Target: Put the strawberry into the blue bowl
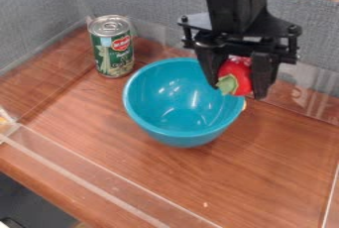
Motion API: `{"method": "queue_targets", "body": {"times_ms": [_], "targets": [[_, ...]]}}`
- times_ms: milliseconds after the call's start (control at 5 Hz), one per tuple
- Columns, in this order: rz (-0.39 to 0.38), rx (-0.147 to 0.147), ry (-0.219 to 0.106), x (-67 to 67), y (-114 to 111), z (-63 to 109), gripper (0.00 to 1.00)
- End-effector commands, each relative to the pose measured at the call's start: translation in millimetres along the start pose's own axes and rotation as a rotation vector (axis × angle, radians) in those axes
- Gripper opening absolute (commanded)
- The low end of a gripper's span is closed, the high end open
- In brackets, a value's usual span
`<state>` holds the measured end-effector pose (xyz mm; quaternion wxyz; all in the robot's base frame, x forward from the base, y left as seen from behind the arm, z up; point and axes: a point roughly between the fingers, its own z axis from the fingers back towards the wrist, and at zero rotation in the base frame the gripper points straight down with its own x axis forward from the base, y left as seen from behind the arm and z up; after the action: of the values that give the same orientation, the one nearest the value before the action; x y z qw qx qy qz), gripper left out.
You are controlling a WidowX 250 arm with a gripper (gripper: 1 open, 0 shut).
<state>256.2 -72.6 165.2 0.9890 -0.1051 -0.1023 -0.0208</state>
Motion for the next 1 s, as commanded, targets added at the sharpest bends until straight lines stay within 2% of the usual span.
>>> {"method": "queue_targets", "body": {"times_ms": [0, 400, 800], "targets": [[0.004, 0.008, -0.035, 10.9, 3.8, 4.3, 0.0], [0.003, 0.02, -0.021, 21.8, 7.6, -8.9, 0.0], [0.05, 0.064, 0.008, 19.2, 41.7, -12.9, 0.0]]}}
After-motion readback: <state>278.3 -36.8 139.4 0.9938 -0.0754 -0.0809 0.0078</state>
